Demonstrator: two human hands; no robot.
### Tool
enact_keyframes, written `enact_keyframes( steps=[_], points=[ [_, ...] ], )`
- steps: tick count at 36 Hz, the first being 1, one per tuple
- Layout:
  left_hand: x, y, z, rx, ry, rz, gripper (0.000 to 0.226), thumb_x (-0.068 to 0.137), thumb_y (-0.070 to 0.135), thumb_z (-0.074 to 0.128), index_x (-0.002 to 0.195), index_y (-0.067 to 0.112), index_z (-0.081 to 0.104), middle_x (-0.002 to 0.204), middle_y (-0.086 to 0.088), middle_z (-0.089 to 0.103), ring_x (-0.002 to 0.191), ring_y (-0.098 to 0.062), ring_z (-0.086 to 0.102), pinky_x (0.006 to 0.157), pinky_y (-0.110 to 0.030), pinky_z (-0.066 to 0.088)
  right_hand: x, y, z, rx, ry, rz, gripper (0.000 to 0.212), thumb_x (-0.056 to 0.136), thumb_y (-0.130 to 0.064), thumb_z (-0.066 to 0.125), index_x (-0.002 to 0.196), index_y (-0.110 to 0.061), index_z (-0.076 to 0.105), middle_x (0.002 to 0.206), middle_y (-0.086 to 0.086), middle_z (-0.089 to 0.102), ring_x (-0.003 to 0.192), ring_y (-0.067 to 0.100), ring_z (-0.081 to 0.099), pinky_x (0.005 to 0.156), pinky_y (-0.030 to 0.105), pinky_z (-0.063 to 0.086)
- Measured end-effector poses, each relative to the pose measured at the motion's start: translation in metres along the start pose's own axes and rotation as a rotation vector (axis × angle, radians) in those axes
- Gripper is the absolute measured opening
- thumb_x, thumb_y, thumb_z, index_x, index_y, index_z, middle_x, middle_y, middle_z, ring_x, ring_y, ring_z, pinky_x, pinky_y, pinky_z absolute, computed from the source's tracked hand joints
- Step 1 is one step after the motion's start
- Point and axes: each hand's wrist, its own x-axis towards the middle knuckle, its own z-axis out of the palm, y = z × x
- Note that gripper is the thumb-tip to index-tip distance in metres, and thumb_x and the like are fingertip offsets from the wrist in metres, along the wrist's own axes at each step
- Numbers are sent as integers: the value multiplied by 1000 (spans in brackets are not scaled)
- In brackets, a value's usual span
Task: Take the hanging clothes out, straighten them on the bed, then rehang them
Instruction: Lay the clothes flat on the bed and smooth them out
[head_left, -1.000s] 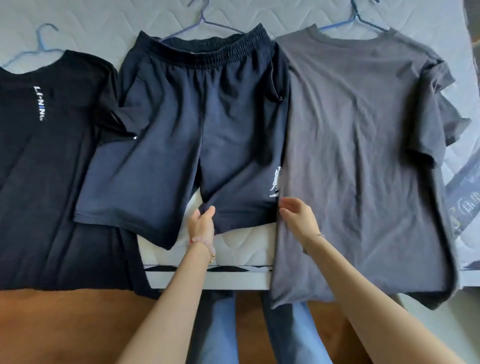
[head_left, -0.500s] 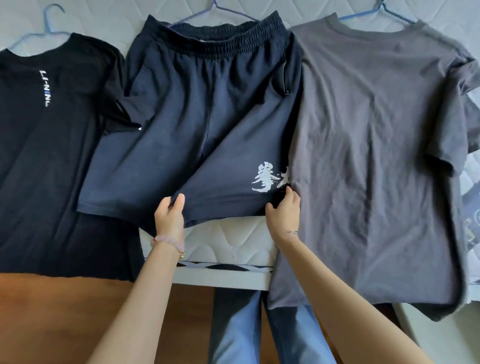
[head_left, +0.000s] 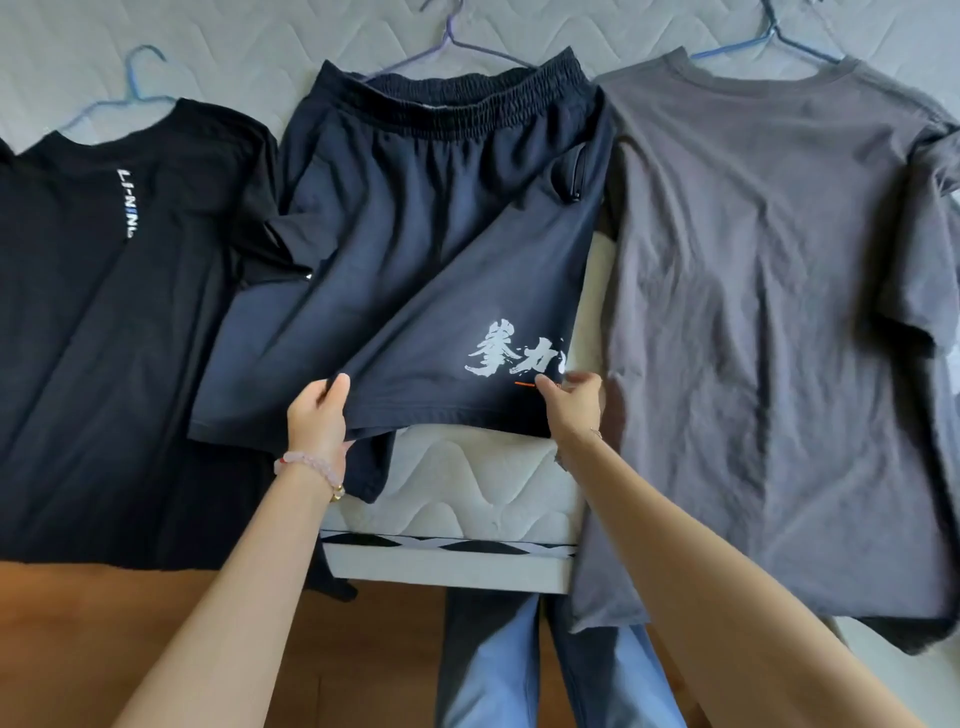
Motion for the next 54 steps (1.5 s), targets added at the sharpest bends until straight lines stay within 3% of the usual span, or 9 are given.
enact_keyframes(
  steps=[3,13,18,24,31,36,42,48,54],
  points=[
    [-5,4,0,-20,-11,-4,18,93,23,55,81,10,55,94,-7,49,89,-19,48,80,-35,49,-1,-10,0,-91,-45,-64,13,87,-23,63,76,-18,59,64,-3,52,77,21,50,56,26,37],
    [-55,-26,3,-79,-170,-38,32,93,21,57,123,13,58,120,-2,65,113,-18,59,101,-43,45,-46,-22,-98,-45,169,-511,16,94,-16,58,81,-13,50,66,-8,47,55,-5,45,57,14,35],
    [-73,-91,42,27,-389,-262,22,93,9,54,110,21,61,123,-2,65,112,-23,61,95,-48,49,-12,18,-139,-298,272,-274,12,92,-21,58,88,-10,58,80,2,56,80,20,53,74,33,43],
    [-76,-127,74,360,-123,-243,25,82,7,63,98,13,46,111,-10,62,95,-30,61,91,-44,51,4,69,-172,-453,249,5,18,81,-19,56,91,-16,70,86,10,73,94,34,65,75,32,46],
    [-96,-140,78,342,-220,-314,23,76,16,71,89,15,52,81,-3,61,89,-30,62,91,-41,48,7,92,-228,-506,349,-80,23,90,-17,53,109,-14,66,114,13,68,109,35,60,88,38,47],
    [-117,-154,101,255,-164,-285,11,80,-1,64,87,0,55,88,-11,57,75,-19,56,64,-23,53,31,96,-299,-654,442,-236,33,89,-11,56,122,-5,56,125,19,55,116,38,50,93,44,43],
    [-150,-169,147,301,-170,-242,29,85,17,67,109,2,59,111,-17,64,109,-33,59,98,-41,45,81,80,-371,-721,384,-291,43,86,-16,65,124,1,53,126,24,52,119,41,46,103,44,34],
    [-181,-171,187,561,-49,-123,54,86,29,65,130,3,47,135,-16,51,123,-36,48,104,-47,40,108,72,-392,-649,295,-262,34,89,-18,62,117,0,54,123,23,55,118,38,50,99,42,40],
    [-184,-170,189,716,50,-113,41,84,30,67,113,3,56,116,-17,63,106,-39,57,91,-47,48,123,72,-424,-554,314,-222,23,96,-15,46,99,-2,65,107,28,67,103,44,60,83,41,47]
  ],
)
